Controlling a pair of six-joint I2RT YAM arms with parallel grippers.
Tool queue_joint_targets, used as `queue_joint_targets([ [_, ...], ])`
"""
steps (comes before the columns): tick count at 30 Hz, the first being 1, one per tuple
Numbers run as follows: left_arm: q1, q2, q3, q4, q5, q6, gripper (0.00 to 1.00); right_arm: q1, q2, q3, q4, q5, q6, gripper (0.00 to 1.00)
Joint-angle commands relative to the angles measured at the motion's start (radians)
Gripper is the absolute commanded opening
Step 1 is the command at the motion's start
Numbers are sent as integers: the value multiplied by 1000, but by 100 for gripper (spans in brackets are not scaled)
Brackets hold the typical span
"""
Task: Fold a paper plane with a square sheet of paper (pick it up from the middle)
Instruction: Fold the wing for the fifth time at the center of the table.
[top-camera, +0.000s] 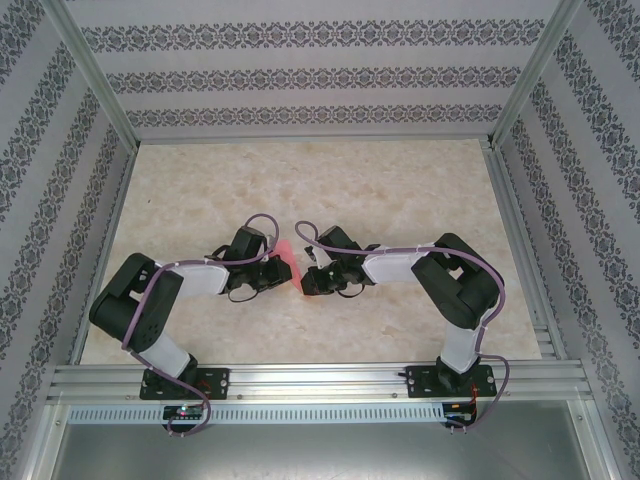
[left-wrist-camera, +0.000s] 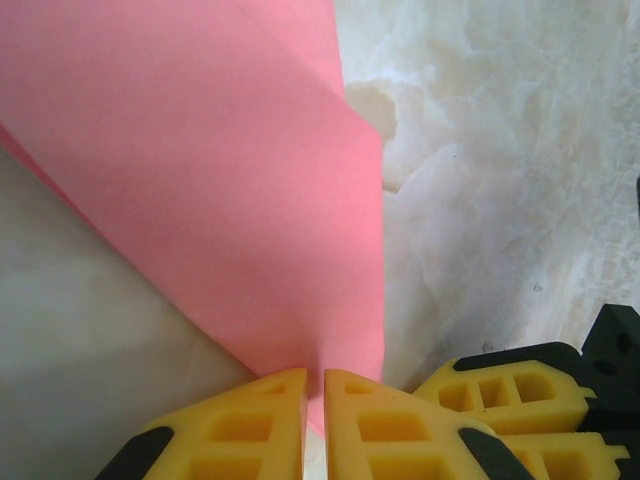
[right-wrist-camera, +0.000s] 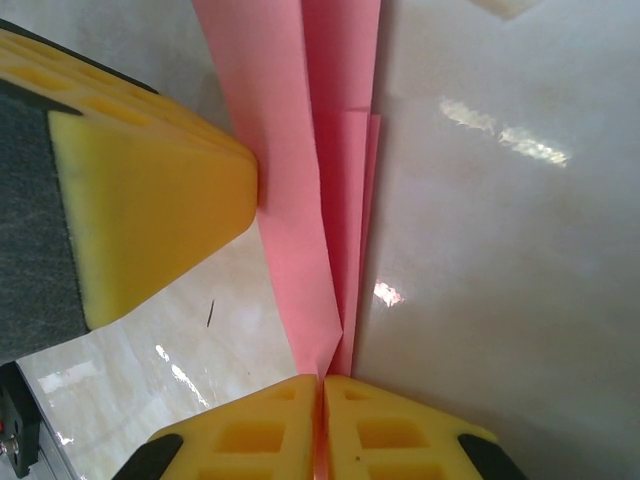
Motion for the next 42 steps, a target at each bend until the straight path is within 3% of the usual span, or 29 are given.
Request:
queue_joint_targets([
  [1, -8, 30, 27, 27, -10, 20, 13, 11, 18, -6, -61, 48, -20, 11],
  [17, -9, -42, 28, 45, 18, 19, 13, 13, 18, 4, -86, 62, -30, 11],
  [29, -9, 80, 63, 2, -10, 1, 11, 15, -8, 9, -94, 60, -32, 12],
  [42, -9, 81, 58, -50, -45, 11, 10, 6, -102, -12, -96, 42, -4, 13],
])
